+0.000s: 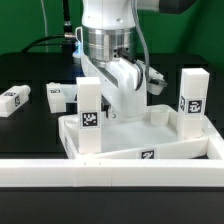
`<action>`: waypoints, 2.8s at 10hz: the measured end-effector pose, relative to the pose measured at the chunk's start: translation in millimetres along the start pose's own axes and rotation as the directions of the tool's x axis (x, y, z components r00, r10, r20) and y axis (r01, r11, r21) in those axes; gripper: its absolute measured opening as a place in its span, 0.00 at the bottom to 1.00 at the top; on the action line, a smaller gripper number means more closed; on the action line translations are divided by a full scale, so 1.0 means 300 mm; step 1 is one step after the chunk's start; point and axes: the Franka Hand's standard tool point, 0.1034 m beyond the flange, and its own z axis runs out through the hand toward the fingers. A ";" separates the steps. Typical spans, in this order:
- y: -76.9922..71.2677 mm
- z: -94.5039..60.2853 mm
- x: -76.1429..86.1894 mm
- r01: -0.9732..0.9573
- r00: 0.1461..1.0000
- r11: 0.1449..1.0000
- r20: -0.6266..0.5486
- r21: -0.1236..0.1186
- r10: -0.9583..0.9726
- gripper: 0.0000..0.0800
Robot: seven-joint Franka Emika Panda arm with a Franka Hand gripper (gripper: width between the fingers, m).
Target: Assemble desk
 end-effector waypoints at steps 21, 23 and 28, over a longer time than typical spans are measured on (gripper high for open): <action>-0.004 -0.011 0.150 0.995 0.054 0.052 0.027 -0.081 -0.998 0.08; 0.001 -0.012 0.159 0.993 -0.079 -0.083 0.046 -0.086 -0.996 0.08; -0.139 -0.021 0.130 0.983 -0.151 -0.153 0.034 -0.098 -0.988 0.08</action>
Offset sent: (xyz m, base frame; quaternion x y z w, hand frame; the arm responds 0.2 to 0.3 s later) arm -0.0027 -0.0210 0.0046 -0.0476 -0.0156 -0.2981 0.9532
